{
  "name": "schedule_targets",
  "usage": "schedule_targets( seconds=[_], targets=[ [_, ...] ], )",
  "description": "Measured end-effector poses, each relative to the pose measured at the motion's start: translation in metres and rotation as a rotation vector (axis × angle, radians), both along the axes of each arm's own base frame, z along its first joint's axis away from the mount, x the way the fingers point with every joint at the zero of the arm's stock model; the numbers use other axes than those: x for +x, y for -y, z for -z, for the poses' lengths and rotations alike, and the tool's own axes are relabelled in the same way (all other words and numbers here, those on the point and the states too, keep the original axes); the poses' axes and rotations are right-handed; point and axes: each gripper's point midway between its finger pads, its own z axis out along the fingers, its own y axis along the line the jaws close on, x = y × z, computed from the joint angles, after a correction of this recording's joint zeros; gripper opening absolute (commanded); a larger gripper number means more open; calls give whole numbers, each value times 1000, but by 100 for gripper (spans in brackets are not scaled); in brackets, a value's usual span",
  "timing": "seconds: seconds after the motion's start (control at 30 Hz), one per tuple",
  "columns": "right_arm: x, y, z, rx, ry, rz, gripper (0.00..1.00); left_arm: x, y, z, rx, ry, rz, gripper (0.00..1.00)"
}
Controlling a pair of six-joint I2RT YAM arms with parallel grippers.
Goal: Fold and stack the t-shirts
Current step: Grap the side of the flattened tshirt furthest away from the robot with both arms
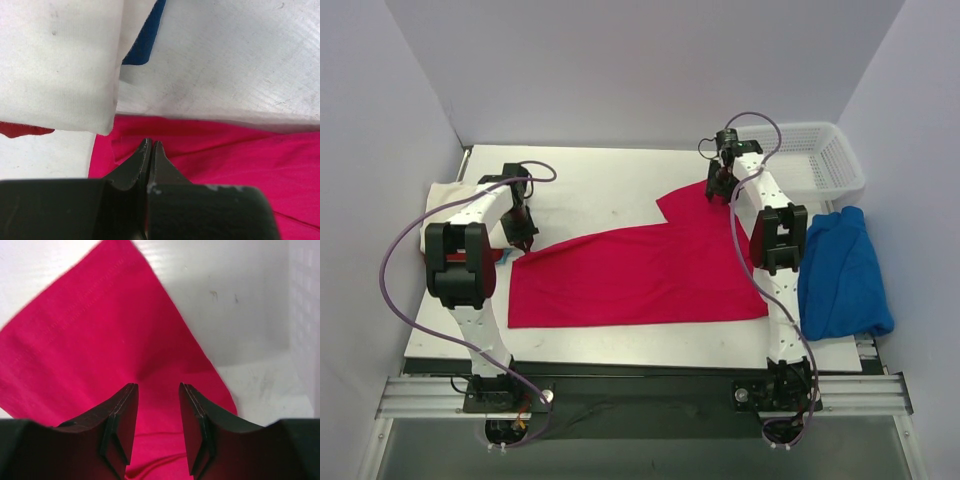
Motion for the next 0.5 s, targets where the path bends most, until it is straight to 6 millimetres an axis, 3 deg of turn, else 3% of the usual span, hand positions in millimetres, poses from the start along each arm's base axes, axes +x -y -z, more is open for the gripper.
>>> schedule_targets(
  seconds=[0.27,0.5],
  targets=[
    [-31,25,-12,-117,-42,-4,38,4,0,1,0,3,1,0],
    [-70,41,-45,-173,-33,-15,40,12,1,8,-4,0,4,0]
  ],
)
